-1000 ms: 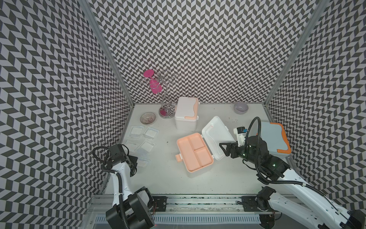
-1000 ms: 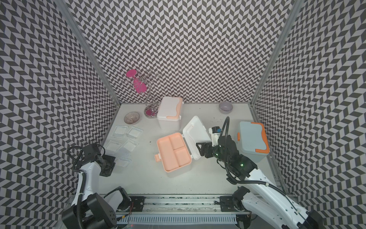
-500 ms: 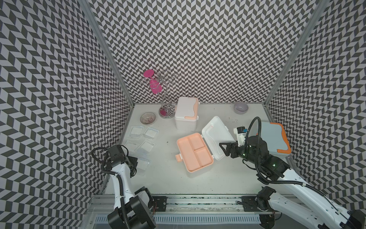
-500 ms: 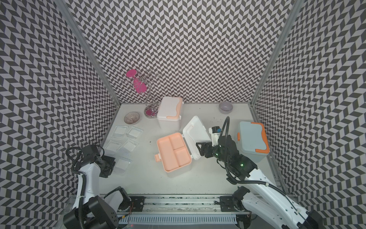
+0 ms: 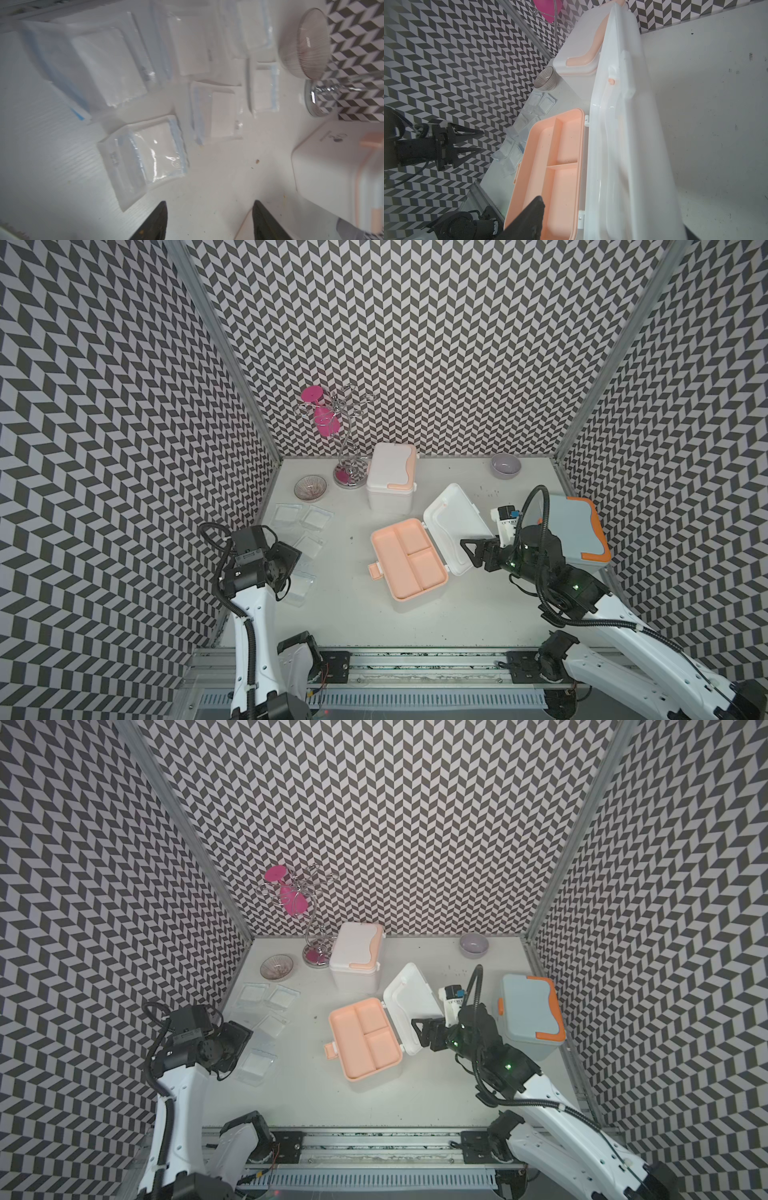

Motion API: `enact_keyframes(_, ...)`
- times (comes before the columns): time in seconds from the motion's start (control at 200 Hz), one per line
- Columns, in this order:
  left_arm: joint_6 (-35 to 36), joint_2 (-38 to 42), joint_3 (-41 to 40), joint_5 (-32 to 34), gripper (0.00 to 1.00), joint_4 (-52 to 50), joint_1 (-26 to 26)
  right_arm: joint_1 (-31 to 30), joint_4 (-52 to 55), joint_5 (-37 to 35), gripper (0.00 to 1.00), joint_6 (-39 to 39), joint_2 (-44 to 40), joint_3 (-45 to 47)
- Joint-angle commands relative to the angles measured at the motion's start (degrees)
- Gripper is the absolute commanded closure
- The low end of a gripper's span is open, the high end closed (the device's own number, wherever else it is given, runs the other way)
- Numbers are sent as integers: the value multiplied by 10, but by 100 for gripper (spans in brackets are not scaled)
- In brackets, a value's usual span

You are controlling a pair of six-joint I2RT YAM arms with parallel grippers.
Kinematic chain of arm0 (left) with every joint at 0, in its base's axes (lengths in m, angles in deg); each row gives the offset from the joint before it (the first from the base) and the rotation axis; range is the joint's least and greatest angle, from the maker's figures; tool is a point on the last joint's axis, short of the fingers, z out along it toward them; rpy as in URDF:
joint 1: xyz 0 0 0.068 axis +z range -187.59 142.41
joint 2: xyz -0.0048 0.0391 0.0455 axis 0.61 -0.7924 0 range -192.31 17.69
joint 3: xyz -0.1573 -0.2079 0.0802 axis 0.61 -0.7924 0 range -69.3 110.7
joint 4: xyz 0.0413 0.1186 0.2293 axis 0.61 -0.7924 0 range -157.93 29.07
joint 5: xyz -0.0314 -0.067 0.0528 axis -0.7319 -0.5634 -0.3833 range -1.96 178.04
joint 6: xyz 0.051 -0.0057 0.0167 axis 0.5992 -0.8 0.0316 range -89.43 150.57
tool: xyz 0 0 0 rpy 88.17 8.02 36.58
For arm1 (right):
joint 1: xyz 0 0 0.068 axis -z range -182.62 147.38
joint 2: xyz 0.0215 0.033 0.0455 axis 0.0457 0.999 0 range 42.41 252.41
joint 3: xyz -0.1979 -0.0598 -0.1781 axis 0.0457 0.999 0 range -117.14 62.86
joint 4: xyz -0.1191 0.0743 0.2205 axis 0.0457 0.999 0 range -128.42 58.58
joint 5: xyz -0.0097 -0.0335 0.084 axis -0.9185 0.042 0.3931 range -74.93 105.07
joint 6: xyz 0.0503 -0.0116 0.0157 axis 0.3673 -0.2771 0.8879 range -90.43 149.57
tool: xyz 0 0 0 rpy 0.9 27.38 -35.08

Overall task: Open first aid kits and take out gauze
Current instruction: Adjust the first aid kit at the center of the board.

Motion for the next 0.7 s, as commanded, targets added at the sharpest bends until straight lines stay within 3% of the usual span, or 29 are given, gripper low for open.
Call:
enact_keyframes(0.0,-36,31,46,26,32,26,-99,0,-40,-5,23,0,-12,2)
enact_keyframes(0.23,-94,8,91,129,33,32,-372,0,-46,-17,20,7,-29,11)
enact_keyframes(0.406,-149,-65,85,210,33,46,-562,-1,-46,-24,19,8,-37,18)
enact_keyframes(0.531,-153,-145,98,225,33,63,-625,0,-42,-24,15,2,-41,16)
enact_keyframes(0.696,-149,-196,121,264,32,49,-628,-1,-26,-27,6,-15,-44,3)
